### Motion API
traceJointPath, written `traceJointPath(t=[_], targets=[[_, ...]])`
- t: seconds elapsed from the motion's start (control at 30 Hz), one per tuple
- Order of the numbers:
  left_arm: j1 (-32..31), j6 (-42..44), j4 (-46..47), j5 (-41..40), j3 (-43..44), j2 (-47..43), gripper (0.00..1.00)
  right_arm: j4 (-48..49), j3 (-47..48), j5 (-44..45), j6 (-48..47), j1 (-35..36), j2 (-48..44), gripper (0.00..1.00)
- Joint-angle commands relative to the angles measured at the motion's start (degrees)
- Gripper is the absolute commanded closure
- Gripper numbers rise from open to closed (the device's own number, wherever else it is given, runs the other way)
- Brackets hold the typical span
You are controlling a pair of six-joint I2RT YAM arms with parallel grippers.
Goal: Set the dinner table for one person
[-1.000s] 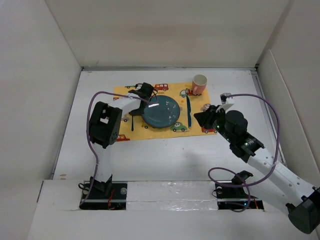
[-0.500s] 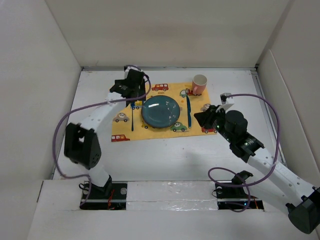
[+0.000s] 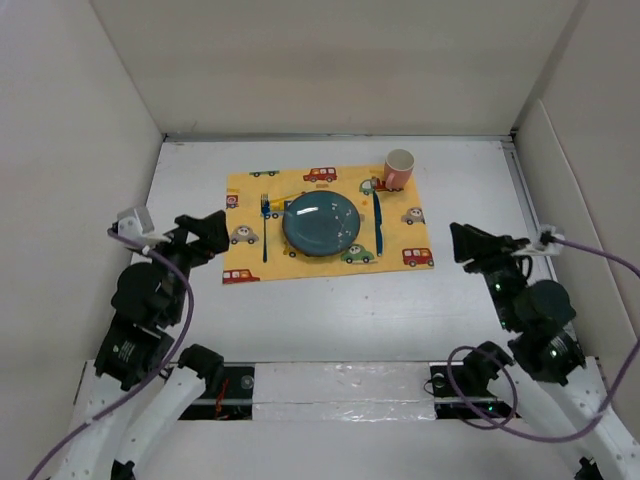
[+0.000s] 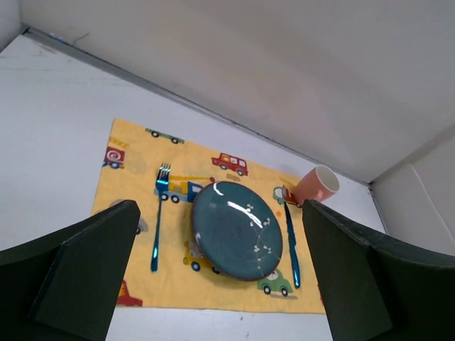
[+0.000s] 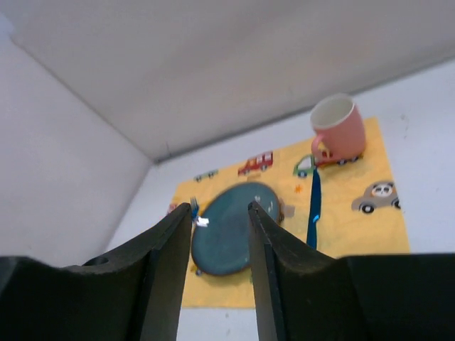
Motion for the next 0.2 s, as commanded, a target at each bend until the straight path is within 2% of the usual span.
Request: traceJointPath(t=[0.0, 0.1, 0.17], targets=[[0.14, -3.07, -4.15, -5.02, -3.71, -5.93, 0.01, -4.46, 3.11, 10.01, -0.03, -0.28, -6.85, 0.51], [0.14, -2.72, -3.98, -3.09, -4.94, -9.73, 0.01, -2.82, 2.59, 13.01, -0.55, -0.28, -11.08, 0.39], [0.14, -2.72, -3.63, -2.21, -5.21, -9.38, 0.01, -1.93, 1.45, 12.76, -0.12, -0.28, -10.92, 0.36]])
